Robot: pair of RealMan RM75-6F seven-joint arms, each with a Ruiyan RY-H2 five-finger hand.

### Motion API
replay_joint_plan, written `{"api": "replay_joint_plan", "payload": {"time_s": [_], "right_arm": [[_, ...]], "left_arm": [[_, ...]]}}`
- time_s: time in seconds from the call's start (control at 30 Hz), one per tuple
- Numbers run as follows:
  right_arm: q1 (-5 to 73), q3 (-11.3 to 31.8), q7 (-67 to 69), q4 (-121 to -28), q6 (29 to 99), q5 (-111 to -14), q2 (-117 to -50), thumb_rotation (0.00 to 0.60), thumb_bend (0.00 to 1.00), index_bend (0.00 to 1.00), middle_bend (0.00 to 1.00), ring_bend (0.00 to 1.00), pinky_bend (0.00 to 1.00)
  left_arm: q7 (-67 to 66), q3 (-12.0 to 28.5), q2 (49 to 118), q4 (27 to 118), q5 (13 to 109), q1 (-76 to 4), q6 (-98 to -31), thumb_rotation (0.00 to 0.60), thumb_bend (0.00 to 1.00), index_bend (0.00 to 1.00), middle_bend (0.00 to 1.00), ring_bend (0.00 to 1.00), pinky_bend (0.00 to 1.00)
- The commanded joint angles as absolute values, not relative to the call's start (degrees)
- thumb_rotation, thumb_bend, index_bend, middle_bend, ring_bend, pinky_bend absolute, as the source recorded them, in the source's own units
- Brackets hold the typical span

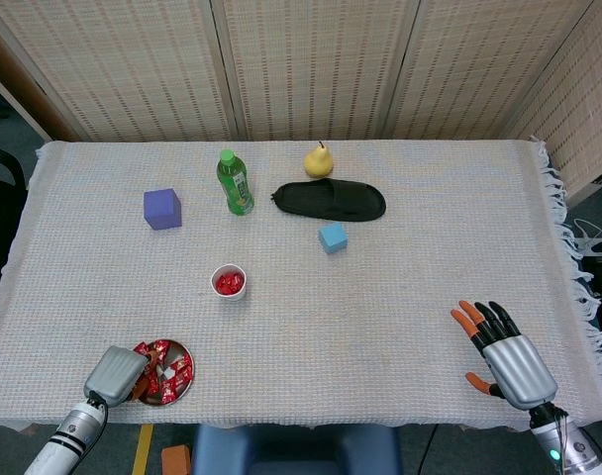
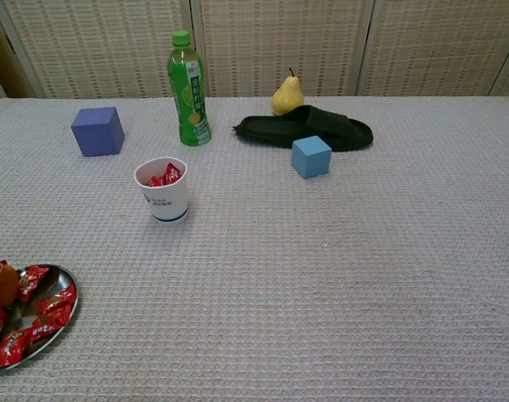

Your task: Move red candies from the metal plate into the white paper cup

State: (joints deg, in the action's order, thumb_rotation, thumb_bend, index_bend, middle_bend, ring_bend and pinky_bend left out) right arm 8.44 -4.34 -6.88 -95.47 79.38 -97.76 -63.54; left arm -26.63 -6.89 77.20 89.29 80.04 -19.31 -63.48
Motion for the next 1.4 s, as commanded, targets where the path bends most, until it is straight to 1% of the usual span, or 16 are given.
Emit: {"api": "replay_joint_plan", "payload": {"time_s": [0.03,0.43,0.87,1.17,1.4], "right_arm": [[8.44,-4.36,-6.91,-95.47,79.34,-97.77,-63.54,0.600,0.10,0.00,0.00,0.00,0.00],[8.40,-4.36,-6.99,-95.51,79.37,-97.82,-63.55,0.600,0.10,0.00,0.00,0.00,0.00],[8.33,-4.42,-6.88,-95.47,79.50,-98.03,-63.50,0.600,0.10,0.00,0.00,0.00,0.00],[8.40,-4.21,-6.98,-95.44,79.25,-97.58,-63.57,0.600,0.10,0.00,0.00,0.00,0.00],[8.72,-3.76,-7.14,-95.31,78.37,-96.38,-63.74,0.600,0.10,0.00,0.00,0.00,0.00]], "left_arm": [[-27.05,-6.74,77.35,89.26,80.01,-19.25,-63.50,0.600,0.38,0.46,1.00,1.00,1.00],[-26.72,-6.77,77.81,89.02,82.19,-18.68,-64.90,0.600,0.37,0.52,1.00,1.00,1.00],[-24.65,-6.18,77.14,90.28,84.86,-18.31,-67.01,0.600,0.38,0.53,1.00,1.00,1.00],[-22.72,-3.22,75.66,93.01,85.35,-19.94,-67.52,0.600,0.38,0.53,1.00,1.00,1.00],[-21.21,1.68,74.26,96.26,83.19,-23.48,-65.66,0.600,0.38,0.53,1.00,1.00,1.00]]}}
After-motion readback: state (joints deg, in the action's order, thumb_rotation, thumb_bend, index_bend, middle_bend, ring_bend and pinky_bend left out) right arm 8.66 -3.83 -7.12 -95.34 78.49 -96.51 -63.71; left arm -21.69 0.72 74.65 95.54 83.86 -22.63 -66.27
